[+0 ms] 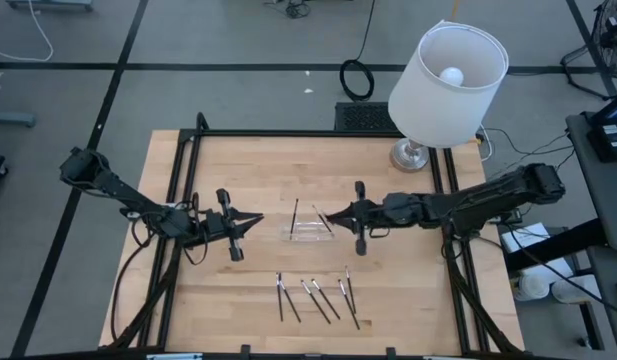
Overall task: Put items in baskets/containers
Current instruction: Put the liner brush in the transparent organizer
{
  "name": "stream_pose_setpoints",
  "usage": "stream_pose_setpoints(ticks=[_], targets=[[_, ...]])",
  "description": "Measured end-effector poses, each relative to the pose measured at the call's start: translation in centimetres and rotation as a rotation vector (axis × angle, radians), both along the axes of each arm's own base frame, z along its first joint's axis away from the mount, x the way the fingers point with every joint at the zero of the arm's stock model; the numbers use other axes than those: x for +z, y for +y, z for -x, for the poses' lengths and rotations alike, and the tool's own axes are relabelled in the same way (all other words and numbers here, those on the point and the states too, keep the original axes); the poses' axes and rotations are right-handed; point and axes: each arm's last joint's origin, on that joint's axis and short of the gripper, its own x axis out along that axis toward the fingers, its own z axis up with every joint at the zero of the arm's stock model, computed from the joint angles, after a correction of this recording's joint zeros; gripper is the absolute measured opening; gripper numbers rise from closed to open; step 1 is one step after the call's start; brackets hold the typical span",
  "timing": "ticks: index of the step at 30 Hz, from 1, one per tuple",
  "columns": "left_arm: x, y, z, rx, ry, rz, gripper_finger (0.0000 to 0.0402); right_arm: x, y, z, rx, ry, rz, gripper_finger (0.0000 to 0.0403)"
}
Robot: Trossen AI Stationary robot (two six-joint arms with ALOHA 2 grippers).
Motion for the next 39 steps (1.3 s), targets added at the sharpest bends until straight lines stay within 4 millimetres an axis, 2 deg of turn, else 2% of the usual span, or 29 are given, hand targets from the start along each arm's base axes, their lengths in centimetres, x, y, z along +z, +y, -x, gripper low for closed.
stream_pose_setpoints(ticks=[7,13,22,28,34,39], targets=[[0.0,0.0,0.0,0.001,0.002,-0.006,0.0035,-3.5,-0.5,-1.9,-0.058,0.022,0.032,0.0004],[0.0,0.0,0.0,0.002,0.002,-0.006,0.0035,-5.6,-0.9,-3.4,-0.081,0.031,0.027,0.0004],[0.0,0.0,0.0,0.002,0.004,-0.007,0.0035,-8.1,-0.9,-4.0,-0.188,0.113,0.011,0.0004],[0.0,0.0,0.0,0.002,0.005,-0.007,0.0035,-10.1,-0.8,-4.5,-0.2,0.17,-0.022,0.0004],[-0.1,0.0,0.0,0.002,0.007,-0.008,0.0035,-11.3,-0.9,-4.6,-0.247,0.214,-0.01,0.0004],[-0.1,0.0,0.0,0.002,0.008,-0.008,0.0035,-11.4,-0.9,-4.5,-0.255,0.218,-0.006,0.0004]])
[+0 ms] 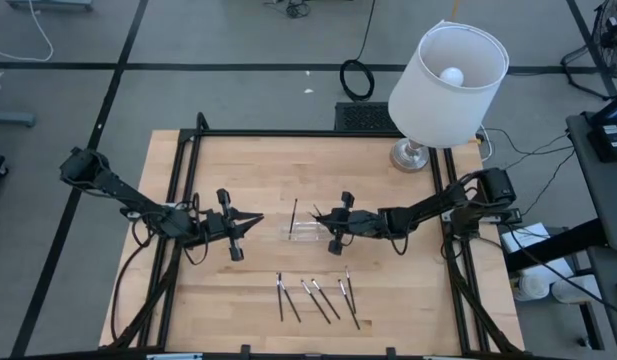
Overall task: Put items in baskets/containers
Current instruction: Put the liner brush in the transparent organizer
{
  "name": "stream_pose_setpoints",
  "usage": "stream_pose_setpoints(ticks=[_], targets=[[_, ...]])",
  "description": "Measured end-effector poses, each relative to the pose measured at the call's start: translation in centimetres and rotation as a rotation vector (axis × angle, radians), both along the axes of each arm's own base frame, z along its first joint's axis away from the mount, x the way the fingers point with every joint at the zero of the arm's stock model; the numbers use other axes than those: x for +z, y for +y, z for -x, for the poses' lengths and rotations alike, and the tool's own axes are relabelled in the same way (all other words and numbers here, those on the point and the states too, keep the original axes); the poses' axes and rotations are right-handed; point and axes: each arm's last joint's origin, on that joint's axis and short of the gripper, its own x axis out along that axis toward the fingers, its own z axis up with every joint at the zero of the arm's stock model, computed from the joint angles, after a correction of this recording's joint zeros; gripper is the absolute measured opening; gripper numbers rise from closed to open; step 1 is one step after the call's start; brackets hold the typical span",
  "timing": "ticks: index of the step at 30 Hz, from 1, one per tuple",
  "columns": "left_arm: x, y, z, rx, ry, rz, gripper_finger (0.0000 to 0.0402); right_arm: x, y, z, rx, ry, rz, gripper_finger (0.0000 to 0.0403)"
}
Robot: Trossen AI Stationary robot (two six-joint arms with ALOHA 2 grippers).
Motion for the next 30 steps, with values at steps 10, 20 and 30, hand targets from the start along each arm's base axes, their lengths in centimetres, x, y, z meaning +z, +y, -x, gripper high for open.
stream_pose_setpoints(ticks=[10,20,30], targets=[[0.0,0.0,0.0,0.002,0.002,-0.006,0.0035,0.0,0.0,0.0,-0.018,-0.008,-0.046,0.0004],[0.0,0.0,0.0,0.002,0.001,-0.004,0.0035,-0.2,0.0,0.1,-0.034,0.003,-0.074,0.0043],[0.0,0.0,0.0,0.002,0.001,-0.003,0.0035,0.8,0.2,0.2,-0.003,-0.035,-0.071,0.008]])
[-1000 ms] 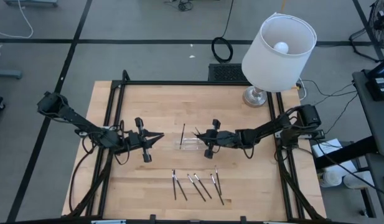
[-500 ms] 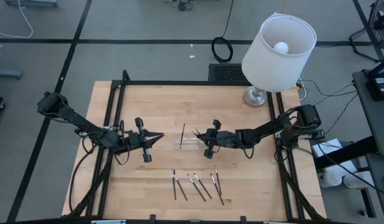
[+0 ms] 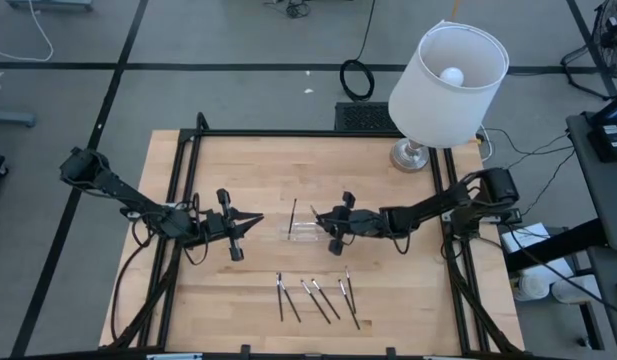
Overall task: Put items in baskets/containers
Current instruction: Put the liner brush in the transparent organizer, then put the eyeshadow brush in the transparent organizer
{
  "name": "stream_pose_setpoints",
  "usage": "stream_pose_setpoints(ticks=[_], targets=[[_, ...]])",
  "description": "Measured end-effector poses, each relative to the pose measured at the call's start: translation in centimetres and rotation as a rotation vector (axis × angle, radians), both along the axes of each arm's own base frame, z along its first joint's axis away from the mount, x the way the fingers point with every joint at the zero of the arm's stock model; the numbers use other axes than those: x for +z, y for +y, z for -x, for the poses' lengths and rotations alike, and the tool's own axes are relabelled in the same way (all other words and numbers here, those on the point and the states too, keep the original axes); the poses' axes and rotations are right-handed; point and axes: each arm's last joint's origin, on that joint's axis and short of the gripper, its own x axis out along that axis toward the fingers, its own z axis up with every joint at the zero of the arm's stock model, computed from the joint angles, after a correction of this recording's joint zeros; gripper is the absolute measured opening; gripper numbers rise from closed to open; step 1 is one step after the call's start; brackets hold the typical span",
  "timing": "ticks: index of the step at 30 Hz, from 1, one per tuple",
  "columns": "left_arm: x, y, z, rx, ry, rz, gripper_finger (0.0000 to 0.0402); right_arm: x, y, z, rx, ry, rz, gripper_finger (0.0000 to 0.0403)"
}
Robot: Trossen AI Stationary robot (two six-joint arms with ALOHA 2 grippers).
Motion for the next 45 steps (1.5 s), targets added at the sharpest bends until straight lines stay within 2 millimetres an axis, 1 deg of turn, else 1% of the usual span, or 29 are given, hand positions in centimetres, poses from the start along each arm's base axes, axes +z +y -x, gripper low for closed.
stream_pose_setpoints(ticks=[3,6,8,10,12,15,17,20,23,25,27,31,34,39,45], targets=[[0.0,0.0,0.0,0.0,0.0,-0.001,0.0035,2.5,0.5,0.3,0.069,-0.078,0.02,0.0078],[0.0,0.0,0.0,0.001,0.001,-0.003,0.0035,5.4,1.6,1.4,0.16,-0.158,0.037,0.0077],[0.0,0.0,0.0,0.001,0.003,-0.004,0.0035,7.2,2.5,2.8,0.199,-0.167,0.039,0.0077],[-0.1,0.0,0.0,0.001,0.016,-0.013,0.0035,8.8,3.9,4.3,0.189,-0.138,0.055,0.0074],[-0.2,0.0,0.0,0.002,0.025,-0.018,0.0035,9.6,5.8,6.1,0.164,-0.076,0.08,0.0064],[-0.3,0.0,0.0,0.002,0.03,-0.02,0.0035,9.1,9.0,8.3,0.164,-0.014,0.077,0.004],[-0.3,0.0,0.0,0.002,0.029,-0.02,0.0035,8.2,11.0,9.4,0.157,0.015,0.084,0.002],[-0.3,0.0,0.0,0.002,0.029,-0.02,0.0035,6.2,13.4,10.3,0.135,0.048,0.114,0.0004],[-0.3,0.0,0.0,0.001,0.026,-0.012,0.0035,3.9,14.8,10.4,0.134,0.096,0.119,0.0006],[-0.2,0.0,0.0,0.001,0.024,-0.011,0.0035,2.4,15.2,10.1,0.132,0.137,0.137,0.0003],[-0.2,0.0,0.0,0.001,0.024,-0.01,0.0035,1.2,15.1,9.7,0.131,0.179,0.174,0.0001],[-0.2,0.0,0.0,0.001,0.024,-0.009,0.0035,0.0,14.4,8.7,0.13,0.235,0.188,0.0006],[-0.2,0.0,0.0,0.021,0.032,-0.033,0.0035,-0.2,13.8,7.9,0.135,0.247,0.157,0.0005],[-0.3,0.3,0.0,0.106,0.047,-0.042,0.0035,0.0,13.2,7.1,0.149,0.237,0.108,0.0007],[-0.3,0.3,0.1,0.107,0.039,-0.006,0.0035,0.4,13.2,6.8,0.125,0.187,0.116,0.0029]])
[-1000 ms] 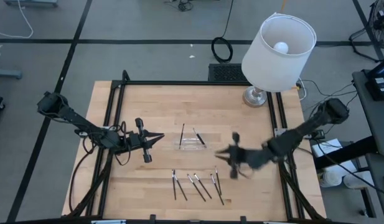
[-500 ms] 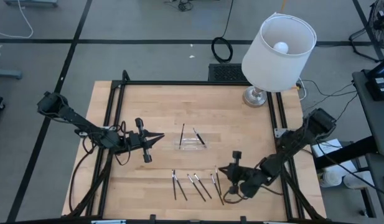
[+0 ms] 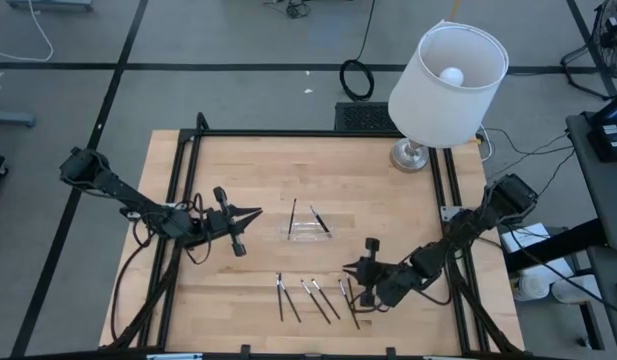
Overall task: Put items in baskets/containers
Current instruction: Put the eyeshadow brush in the transparent organizer
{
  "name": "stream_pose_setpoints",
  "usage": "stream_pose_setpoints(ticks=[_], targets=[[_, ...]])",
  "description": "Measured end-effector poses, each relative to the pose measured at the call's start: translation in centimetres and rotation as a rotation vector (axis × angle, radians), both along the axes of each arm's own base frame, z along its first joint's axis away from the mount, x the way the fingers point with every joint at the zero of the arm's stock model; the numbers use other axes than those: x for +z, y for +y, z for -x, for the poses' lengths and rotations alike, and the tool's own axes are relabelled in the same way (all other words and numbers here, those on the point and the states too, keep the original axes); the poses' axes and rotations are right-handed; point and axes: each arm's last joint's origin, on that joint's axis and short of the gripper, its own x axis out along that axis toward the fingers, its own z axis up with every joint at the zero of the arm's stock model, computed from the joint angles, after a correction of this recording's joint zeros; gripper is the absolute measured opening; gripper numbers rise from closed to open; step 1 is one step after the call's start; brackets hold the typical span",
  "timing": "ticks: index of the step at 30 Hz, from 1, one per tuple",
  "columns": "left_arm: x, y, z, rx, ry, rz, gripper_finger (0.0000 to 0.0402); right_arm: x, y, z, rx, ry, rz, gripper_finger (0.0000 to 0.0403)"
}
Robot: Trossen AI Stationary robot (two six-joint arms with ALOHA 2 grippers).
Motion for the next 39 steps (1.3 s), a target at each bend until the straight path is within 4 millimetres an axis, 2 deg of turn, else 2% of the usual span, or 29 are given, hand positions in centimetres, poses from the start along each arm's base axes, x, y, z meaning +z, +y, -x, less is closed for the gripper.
stream_pose_setpoints(ticks=[11,15,26,31,33,39], targets=[[0.1,0.0,0.0,0.002,-0.007,-0.008,0.0035,0.6,0.2,-0.4,0.005,-0.067,0.04,0.0141],[0.1,0.0,0.0,0.002,-0.006,-0.009,0.0035,0.9,0.4,-0.6,0.044,-0.086,0.022,0.0165],[0.1,-0.1,0.1,-0.008,-0.007,0.0,0.0035,0.9,1.0,-0.6,0.169,-0.052,-0.107,0.0168],[0.1,-0.1,0.1,-0.006,-0.003,-0.01,0.0035,1.3,1.2,-0.3,0.11,-0.039,-0.218,0.0165],[0.1,-0.1,0.0,-0.006,-0.004,-0.009,0.0035,2.1,2.0,-0.1,0.112,-0.018,-0.275,0.0165],[0.1,-0.1,0.0,-0.009,-0.014,0.017,0.0035,4.2,6.1,0.8,0.141,0.052,-0.352,0.0164]])
